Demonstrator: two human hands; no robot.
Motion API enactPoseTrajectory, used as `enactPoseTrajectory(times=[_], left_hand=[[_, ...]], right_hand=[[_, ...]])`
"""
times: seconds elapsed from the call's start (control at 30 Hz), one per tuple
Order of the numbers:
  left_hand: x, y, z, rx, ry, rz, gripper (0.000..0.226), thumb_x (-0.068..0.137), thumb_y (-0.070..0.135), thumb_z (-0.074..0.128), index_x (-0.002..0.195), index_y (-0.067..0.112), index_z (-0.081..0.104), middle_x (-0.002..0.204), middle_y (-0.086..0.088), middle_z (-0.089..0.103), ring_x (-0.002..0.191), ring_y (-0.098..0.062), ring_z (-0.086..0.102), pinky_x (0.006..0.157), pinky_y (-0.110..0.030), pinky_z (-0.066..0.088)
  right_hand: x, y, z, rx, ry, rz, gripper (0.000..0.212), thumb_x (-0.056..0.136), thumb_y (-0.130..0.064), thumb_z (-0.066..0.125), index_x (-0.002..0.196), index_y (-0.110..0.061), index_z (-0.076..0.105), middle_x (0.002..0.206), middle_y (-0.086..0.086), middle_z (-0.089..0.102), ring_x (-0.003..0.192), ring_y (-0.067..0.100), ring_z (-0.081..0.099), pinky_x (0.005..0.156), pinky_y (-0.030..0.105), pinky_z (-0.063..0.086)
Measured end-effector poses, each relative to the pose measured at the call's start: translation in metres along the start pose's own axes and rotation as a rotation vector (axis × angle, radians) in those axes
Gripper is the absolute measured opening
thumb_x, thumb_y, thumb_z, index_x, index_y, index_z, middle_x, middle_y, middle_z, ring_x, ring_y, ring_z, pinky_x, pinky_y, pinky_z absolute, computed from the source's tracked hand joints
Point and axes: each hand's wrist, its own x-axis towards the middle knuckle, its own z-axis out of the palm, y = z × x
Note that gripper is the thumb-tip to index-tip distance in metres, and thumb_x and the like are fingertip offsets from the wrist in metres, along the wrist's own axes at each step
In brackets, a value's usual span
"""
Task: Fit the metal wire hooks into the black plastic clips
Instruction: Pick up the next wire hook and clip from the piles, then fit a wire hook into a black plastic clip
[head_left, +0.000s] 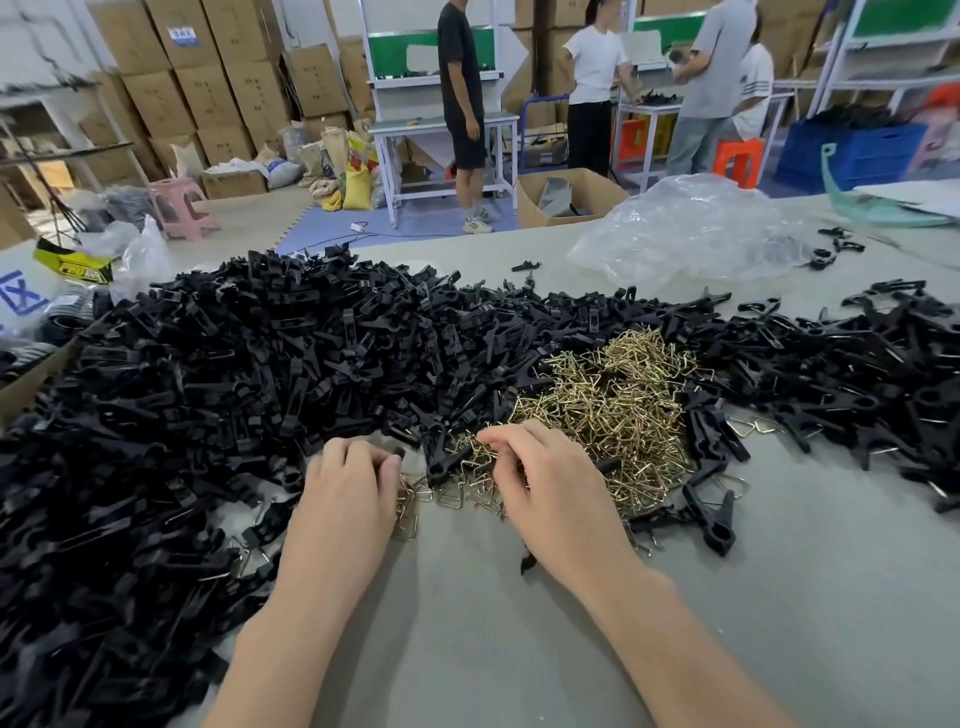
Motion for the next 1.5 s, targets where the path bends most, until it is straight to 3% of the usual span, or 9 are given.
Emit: enactPoseTrajectory(times=[0.23,0.37,0.57,0.73,0.9,0.97,1.1,1.3,1.5], left_hand=[[-0.005,0.014,-0.002,-0.221,0.087,0.091,0.012,0.097,0.03,0.056,0.089,0.021,0.052,0.091,0.01,0.053,0.083,-0.011,0.051,0.071,-0.025,0.037],[-0.002,0.018,-0.012,-0.557,0.23,-0.114,0.011,0.097,0.039,0.057,0.088,0.032,0.054,0.081,0.01,0.065,0.064,-0.007,0.056,0.056,-0.017,0.044],[0.004,0.018,-0.015,-1.257,0.121,-0.451,0.019,0.099,0.024,0.059,0.087,0.012,0.066,0.085,-0.001,0.07,0.083,-0.009,0.068,0.074,-0.027,0.058],[0.003,0.019,-0.016,-1.11,0.178,-0.365,0.017,0.099,0.027,0.059,0.089,0.015,0.067,0.082,0.004,0.072,0.075,-0.006,0.069,0.076,-0.033,0.059],[0.002,0.04,-0.026,-1.654,-0.068,-0.414,0.031,0.095,0.024,0.06,0.068,0.025,0.073,0.079,0.0,0.068,0.082,-0.015,0.072,0.063,-0.027,0.058],[0.0,0.047,-0.026,-1.768,-0.146,-0.453,0.024,0.086,0.028,0.064,0.065,0.024,0.074,0.079,0.0,0.068,0.08,-0.015,0.072,0.062,-0.026,0.057],[-0.005,0.051,-0.024,-1.842,-0.209,-0.469,0.018,0.084,0.031,0.067,0.073,0.018,0.074,0.083,-0.001,0.068,0.079,-0.015,0.07,0.062,-0.025,0.057],[-0.007,0.049,-0.022,-1.627,-0.174,-0.404,0.013,0.087,0.035,0.065,0.087,0.022,0.067,0.088,0.001,0.069,0.074,-0.011,0.063,0.057,-0.023,0.053],[-0.011,0.053,-0.021,-1.684,-0.215,-0.396,0.032,0.083,0.019,0.065,0.115,0.015,0.065,0.094,-0.005,0.074,0.075,-0.01,0.066,0.063,-0.023,0.057]], right_hand=[[0.0,0.0,-0.002,0.04,0.046,-0.009,0.027,0.102,-0.016,0.052,0.122,-0.023,0.068,0.107,-0.011,0.067,0.095,0.01,0.062,0.09,0.034,0.051],[0.001,0.0,-0.004,0.026,0.072,-0.028,0.028,0.1,-0.013,0.054,0.123,-0.021,0.068,0.107,-0.009,0.067,0.099,0.011,0.06,0.095,0.034,0.048],[0.0,-0.008,-0.007,-0.007,0.081,-0.155,0.027,0.101,-0.016,0.056,0.125,-0.02,0.067,0.107,-0.008,0.068,0.101,0.013,0.057,0.095,0.033,0.045],[0.0,-0.012,-0.007,0.001,0.01,-0.176,0.028,0.103,-0.02,0.055,0.129,-0.022,0.065,0.111,-0.01,0.067,0.105,0.011,0.056,0.097,0.03,0.042],[-0.001,-0.012,-0.008,0.448,-0.134,0.046,0.034,0.104,-0.038,0.053,0.137,-0.031,0.059,0.115,-0.02,0.065,0.11,-0.004,0.058,0.096,0.013,0.044],[0.001,-0.014,-0.009,0.686,-0.25,0.158,0.034,0.101,-0.039,0.059,0.135,-0.033,0.061,0.112,-0.015,0.07,0.105,0.001,0.066,0.093,0.018,0.051],[0.006,-0.016,-0.011,0.967,-0.23,0.233,0.018,0.096,-0.022,0.068,0.112,-0.019,0.073,0.109,-0.002,0.076,0.099,0.018,0.072,0.087,0.027,0.058],[0.012,-0.015,-0.015,1.2,-0.125,0.339,0.023,0.088,-0.036,0.069,0.089,-0.013,0.065,0.1,0.005,0.077,0.095,0.021,0.075,0.078,0.027,0.06],[0.015,-0.009,-0.017,1.305,-0.062,0.421,0.022,0.095,-0.027,0.068,0.088,-0.009,0.058,0.091,0.014,0.077,0.075,0.018,0.073,0.067,0.023,0.057]])
